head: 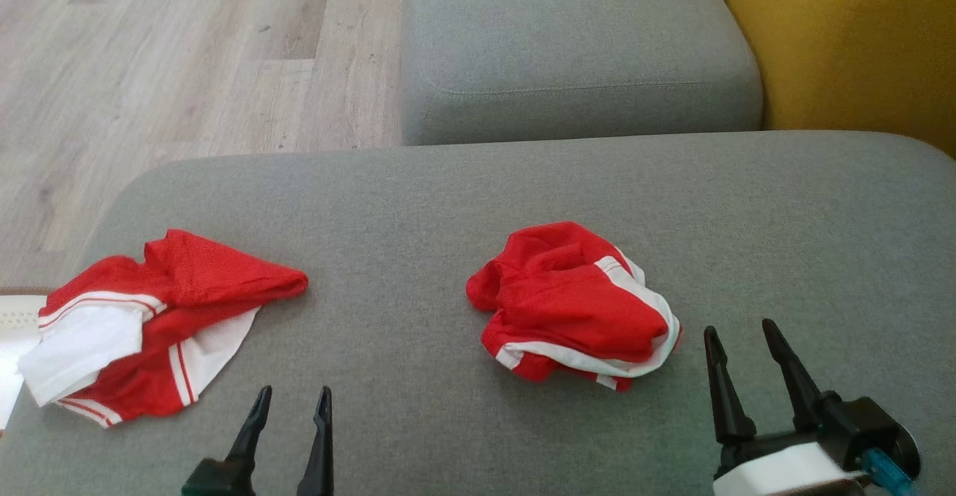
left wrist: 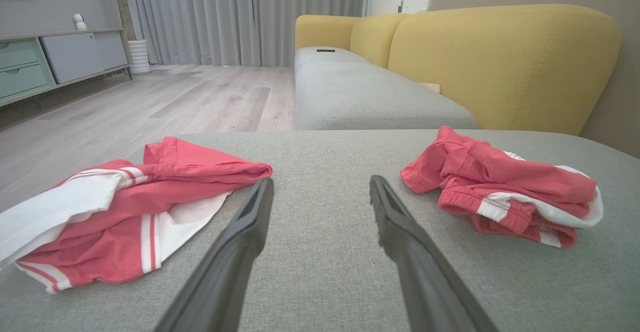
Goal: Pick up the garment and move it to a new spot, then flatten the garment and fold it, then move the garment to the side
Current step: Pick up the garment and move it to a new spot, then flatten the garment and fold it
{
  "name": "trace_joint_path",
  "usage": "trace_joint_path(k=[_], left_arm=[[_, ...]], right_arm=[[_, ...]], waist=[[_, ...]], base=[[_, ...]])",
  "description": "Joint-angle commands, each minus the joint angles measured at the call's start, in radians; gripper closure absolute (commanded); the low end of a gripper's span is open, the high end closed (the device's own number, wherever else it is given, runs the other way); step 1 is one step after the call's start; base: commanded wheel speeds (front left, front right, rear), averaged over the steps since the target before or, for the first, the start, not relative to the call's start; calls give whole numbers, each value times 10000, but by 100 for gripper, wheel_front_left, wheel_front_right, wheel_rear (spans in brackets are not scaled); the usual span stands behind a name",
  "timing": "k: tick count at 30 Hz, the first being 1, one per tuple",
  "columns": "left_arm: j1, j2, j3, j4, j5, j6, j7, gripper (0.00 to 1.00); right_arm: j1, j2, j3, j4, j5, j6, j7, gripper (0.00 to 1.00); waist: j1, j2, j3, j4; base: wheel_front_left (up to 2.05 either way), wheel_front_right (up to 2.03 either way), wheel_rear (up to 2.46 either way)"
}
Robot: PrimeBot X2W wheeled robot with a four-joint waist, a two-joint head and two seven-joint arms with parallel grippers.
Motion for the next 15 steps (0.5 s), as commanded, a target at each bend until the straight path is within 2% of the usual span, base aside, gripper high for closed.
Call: trace_joint_path(k=[1, 15], left_arm=[[-358, -91, 308, -298, 106, -28, -122, 0], [-414, -114, 280, -100, 230, -131, -122, 0]], right_arm=[[-318, -59, 237, -387, 4, 75, -93, 0], [-226, -57, 203, -400, 381, 75, -93, 0]], waist=[[0, 0, 4, 18], [0, 0, -54, 153]], base=[[0, 0, 0], [0, 0, 0]])
